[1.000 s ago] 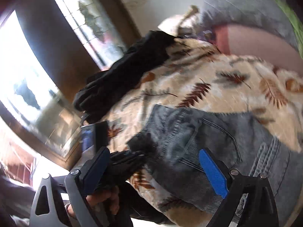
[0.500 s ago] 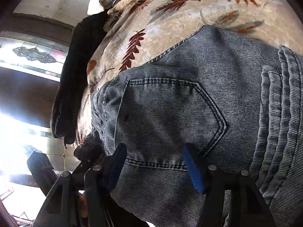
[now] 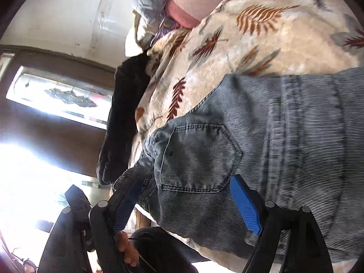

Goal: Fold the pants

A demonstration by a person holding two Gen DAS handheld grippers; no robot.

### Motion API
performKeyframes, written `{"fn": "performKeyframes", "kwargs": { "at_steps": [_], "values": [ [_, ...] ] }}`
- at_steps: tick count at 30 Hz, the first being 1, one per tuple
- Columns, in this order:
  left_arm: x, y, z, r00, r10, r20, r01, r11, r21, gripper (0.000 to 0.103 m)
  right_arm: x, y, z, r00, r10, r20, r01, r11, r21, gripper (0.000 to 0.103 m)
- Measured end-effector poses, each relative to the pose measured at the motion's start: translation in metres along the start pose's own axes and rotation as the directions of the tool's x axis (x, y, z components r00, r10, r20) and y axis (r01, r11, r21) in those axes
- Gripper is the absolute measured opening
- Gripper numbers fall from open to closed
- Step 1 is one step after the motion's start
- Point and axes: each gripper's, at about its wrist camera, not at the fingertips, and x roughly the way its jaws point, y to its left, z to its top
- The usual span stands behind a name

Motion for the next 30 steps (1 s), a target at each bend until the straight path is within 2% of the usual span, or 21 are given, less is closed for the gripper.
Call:
{"fn": "performKeyframes", "kwargs": {
  "at_steps": [4, 7, 10, 13, 17, 19, 22, 24, 26, 27, 30],
  "values": [
    [-0.026, -0.049, 0.011, 0.996, -0.029, 0.079, 0.022, 0.995, 0.093, 0.011, -0.058, -0.04, -0.006, 0.992, -0.044, 0.117, 0.037, 0.998, 0.057, 0.083],
    [-0.044, -0.097, 0.01, 0.989, -0.068, 0.134, 0.042, 0.982, 0.184, 0.011, -0.093, -0.069, -0.01, 0.981, -0.044, 0.188, 0.025, 0.994, 0.106, 0.083],
    [-0.063, -0.15, 0.005, 0.976, -0.13, 0.175, 0.076, 0.955, 0.286, 0.011, -0.125, -0.094, -0.014, 0.965, -0.049, 0.258, 0.011, 0.99, 0.143, 0.083],
    [-0.077, -0.206, -0.01, 0.962, -0.191, 0.196, 0.1, 0.912, 0.398, 0.01, -0.141, -0.112, -0.017, 0.955, -0.032, 0.294, -0.019, 0.986, 0.168, 0.083],
    [-0.069, -0.27, -0.048, 0.958, -0.252, 0.139, 0.143, 0.837, 0.528, 0.01, -0.153, -0.13, -0.019, 0.941, -0.03, 0.336, -0.038, 0.98, 0.194, 0.083],
    [-0.051, -0.296, -0.075, 0.964, -0.255, 0.081, 0.162, 0.796, 0.584, 0.01, -0.165, -0.141, -0.022, 0.932, -0.035, 0.361, -0.045, 0.976, 0.211, 0.083],
    [-0.004, -0.325, -0.121, 0.977, -0.201, -0.068, 0.197, 0.738, 0.645, 0.01, -0.179, -0.154, -0.025, 0.912, -0.061, 0.405, -0.043, 0.969, 0.244, 0.083],
    [0.02, -0.335, -0.15, 0.986, -0.12, -0.114, 0.165, 0.704, 0.691, 0.01, -0.187, -0.165, -0.028, 0.904, -0.07, 0.423, -0.052, 0.961, 0.271, 0.083],
    [0.016, -0.335, -0.159, 0.99, -0.121, -0.068, 0.133, 0.688, 0.713, 0.011, -0.19, -0.17, -0.028, 0.905, -0.057, 0.421, -0.068, 0.958, 0.277, 0.083],
    [0.013, -0.335, -0.157, 0.989, -0.123, -0.078, 0.142, 0.69, 0.71, 0.011, -0.19, -0.169, -0.028, 0.906, -0.062, 0.418, -0.057, 0.962, 0.266, 0.083],
    [0.005, -0.328, -0.14, 0.977, -0.168, -0.132, 0.213, 0.73, 0.649, 0.012, -0.19, -0.169, -0.027, 0.908, -0.055, 0.415, -0.058, 0.965, 0.255, 0.083]
  ]
}}
